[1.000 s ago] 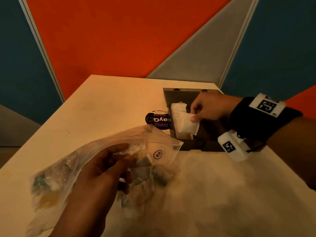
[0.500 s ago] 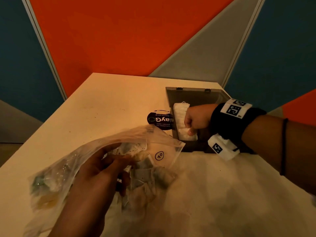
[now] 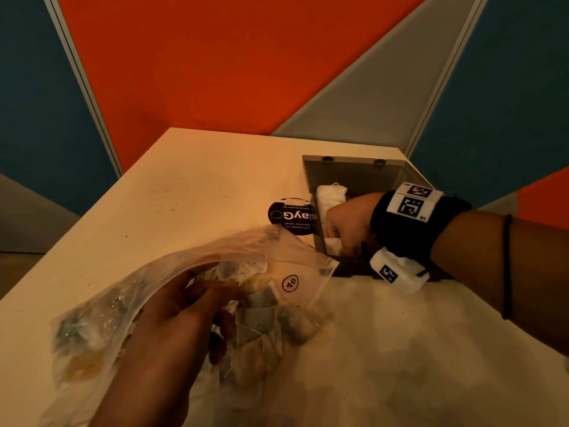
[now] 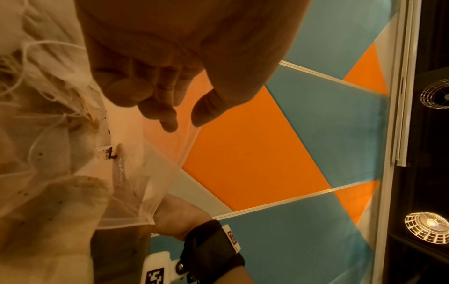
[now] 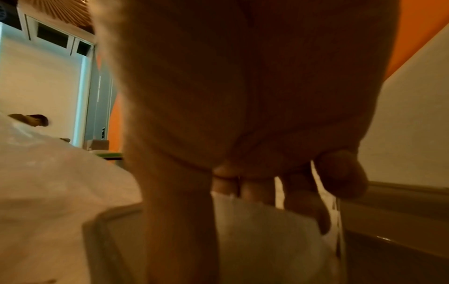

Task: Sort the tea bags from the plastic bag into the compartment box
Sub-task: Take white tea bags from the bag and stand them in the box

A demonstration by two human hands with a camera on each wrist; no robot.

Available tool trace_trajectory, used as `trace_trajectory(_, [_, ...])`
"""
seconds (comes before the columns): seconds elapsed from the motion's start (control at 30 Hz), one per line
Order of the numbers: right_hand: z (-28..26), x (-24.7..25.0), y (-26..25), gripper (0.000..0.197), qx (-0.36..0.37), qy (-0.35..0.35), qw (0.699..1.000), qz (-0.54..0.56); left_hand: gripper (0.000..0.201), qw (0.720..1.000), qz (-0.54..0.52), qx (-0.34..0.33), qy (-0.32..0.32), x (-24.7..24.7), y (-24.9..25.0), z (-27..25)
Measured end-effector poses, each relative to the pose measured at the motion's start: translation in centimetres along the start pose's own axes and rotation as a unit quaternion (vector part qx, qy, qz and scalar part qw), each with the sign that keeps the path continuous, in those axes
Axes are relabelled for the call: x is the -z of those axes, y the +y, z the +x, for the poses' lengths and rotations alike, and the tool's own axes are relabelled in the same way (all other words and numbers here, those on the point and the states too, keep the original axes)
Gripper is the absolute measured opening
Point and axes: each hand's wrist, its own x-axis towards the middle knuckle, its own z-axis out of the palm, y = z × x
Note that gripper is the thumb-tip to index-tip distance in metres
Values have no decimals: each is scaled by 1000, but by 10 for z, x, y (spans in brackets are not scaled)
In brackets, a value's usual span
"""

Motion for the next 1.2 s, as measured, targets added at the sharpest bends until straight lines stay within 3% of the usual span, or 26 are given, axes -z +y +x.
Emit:
trace_trajectory(0.07, [4, 0, 1, 21, -5, 4, 1000, 12, 26, 1000, 0, 0, 2, 0, 1, 0])
trace_trajectory(0.17, [8, 2, 6, 12, -13, 34, 999, 37, 25, 1000, 4, -2, 9, 2, 1, 1])
trace_trajectory(0.4, [8, 8, 11, 33, -26, 104, 993, 47, 26, 1000, 1, -8, 19, 3, 2, 0])
trace_trajectory(0.5, [-20, 22, 5, 49, -20, 183, 983, 24, 32, 999, 17, -21, 24, 6, -1, -1])
trace_trajectory(0.63, [-84, 30, -23, 41, 49, 265, 961, 54, 39, 998, 56, -21, 33, 10, -3, -4])
trace_trajectory(0.77, [-127, 2, -66, 30, 113, 174, 973, 99, 39, 992, 104, -43, 54, 14, -6, -8])
trace_trajectory(0.87, [-131, -30, -89, 52, 159, 87, 981, 72, 36, 991, 104, -55, 67, 17, -7, -7])
trace_trajectory(1.03, [-103, -62, -108, 100, 208, 100, 972, 39, 41, 988, 113, -73, 68, 16, -4, -11])
trace_trajectory(1.2, [-73, -70, -121, 122, 199, 96, 975, 25, 45, 989, 102, -70, 77, 15, 0, -18])
